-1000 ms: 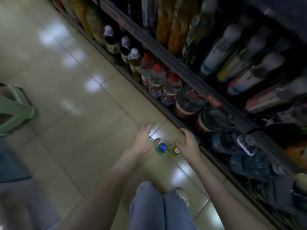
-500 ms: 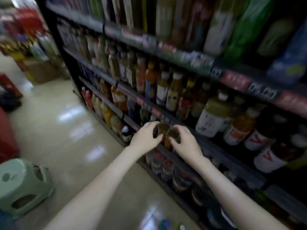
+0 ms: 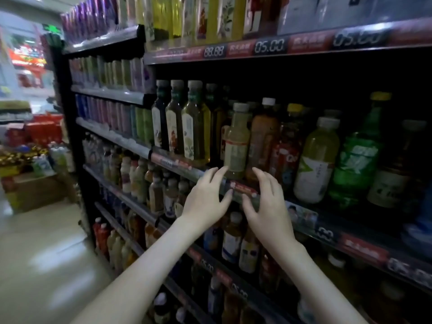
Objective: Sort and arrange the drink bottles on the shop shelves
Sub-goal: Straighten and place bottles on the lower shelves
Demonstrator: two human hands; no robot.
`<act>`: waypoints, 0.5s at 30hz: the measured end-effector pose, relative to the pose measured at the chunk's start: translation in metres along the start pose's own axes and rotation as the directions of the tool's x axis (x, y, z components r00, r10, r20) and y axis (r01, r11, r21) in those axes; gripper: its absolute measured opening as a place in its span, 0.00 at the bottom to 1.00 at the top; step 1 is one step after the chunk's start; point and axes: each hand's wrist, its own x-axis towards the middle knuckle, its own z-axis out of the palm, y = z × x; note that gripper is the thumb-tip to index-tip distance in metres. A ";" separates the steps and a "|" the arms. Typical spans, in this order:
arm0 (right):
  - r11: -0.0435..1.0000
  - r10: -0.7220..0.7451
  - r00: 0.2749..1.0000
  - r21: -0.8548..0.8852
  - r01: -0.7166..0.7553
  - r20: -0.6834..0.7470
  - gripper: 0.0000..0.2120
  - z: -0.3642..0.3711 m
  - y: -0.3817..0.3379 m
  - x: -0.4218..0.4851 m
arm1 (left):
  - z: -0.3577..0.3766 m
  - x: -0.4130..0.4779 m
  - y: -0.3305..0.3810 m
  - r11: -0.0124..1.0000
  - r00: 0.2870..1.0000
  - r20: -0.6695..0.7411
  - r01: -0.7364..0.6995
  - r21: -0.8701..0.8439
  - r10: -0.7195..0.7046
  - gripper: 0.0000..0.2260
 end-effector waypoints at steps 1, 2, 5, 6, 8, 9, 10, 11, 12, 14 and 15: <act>1.000 0.001 0.999 -0.018 -0.002 -0.038 0.28 0.010 -0.003 0.012 | -0.002 0.014 -0.013 1.000 1.000 -0.011 -0.018 -0.011 0.018 0.26; 0.999 0.017 0.997 -0.033 -0.020 -0.073 0.29 0.020 -0.007 0.024 | -0.004 0.028 -0.025 0.999 0.999 -0.011 -0.030 -0.030 0.030 0.27; 0.989 0.095 0.984 -0.096 -0.111 -0.152 0.32 0.045 -0.017 0.056 | -0.009 0.067 -0.051 0.987 0.994 -0.003 -0.104 -0.120 0.105 0.30; 0.985 0.116 0.980 -0.111 -0.135 -0.163 0.33 0.051 -0.020 0.065 | -0.011 0.078 -0.056 0.977 0.990 0.007 -0.140 -0.162 0.143 0.32; 0.978 0.150 0.972 -0.119 -0.173 -0.180 0.33 0.057 -0.027 0.080 | -0.014 0.099 -0.059 0.945 0.973 0.046 -0.208 -0.252 0.226 0.35; 0.974 0.166 0.968 -0.120 -0.191 -0.189 0.33 0.058 -0.030 0.085 | -0.013 0.110 -0.058 0.929 0.963 0.071 -0.230 -0.288 0.260 0.37; 0.971 0.176 0.964 -0.125 -0.203 -0.197 0.33 0.059 -0.032 0.090 | -0.011 0.119 -0.057 0.919 0.953 0.106 -0.238 -0.315 0.283 0.38; 0.969 0.179 0.963 -0.133 -0.208 -0.201 0.33 0.059 -0.033 0.094 | -0.008 0.127 -0.055 0.912 0.945 0.143 -0.232 -0.338 0.293 0.40; 0.967 0.182 0.963 -0.143 -0.212 -0.197 0.33 0.058 -0.033 0.097 | -0.003 0.133 -0.052 0.906 0.939 0.174 -0.218 -0.362 0.296 0.41; 0.963 0.193 0.965 -0.153 -0.221 -0.178 0.34 0.055 -0.032 0.102 | 0.009 0.142 -0.047 0.897 0.937 0.215 -0.173 -0.406 0.277 0.43; 0.961 0.212 0.963 -0.146 -0.237 -0.165 0.34 0.054 -0.033 0.104 | 0.014 0.144 -0.046 0.899 0.938 0.236 -0.139 -0.416 0.254 0.44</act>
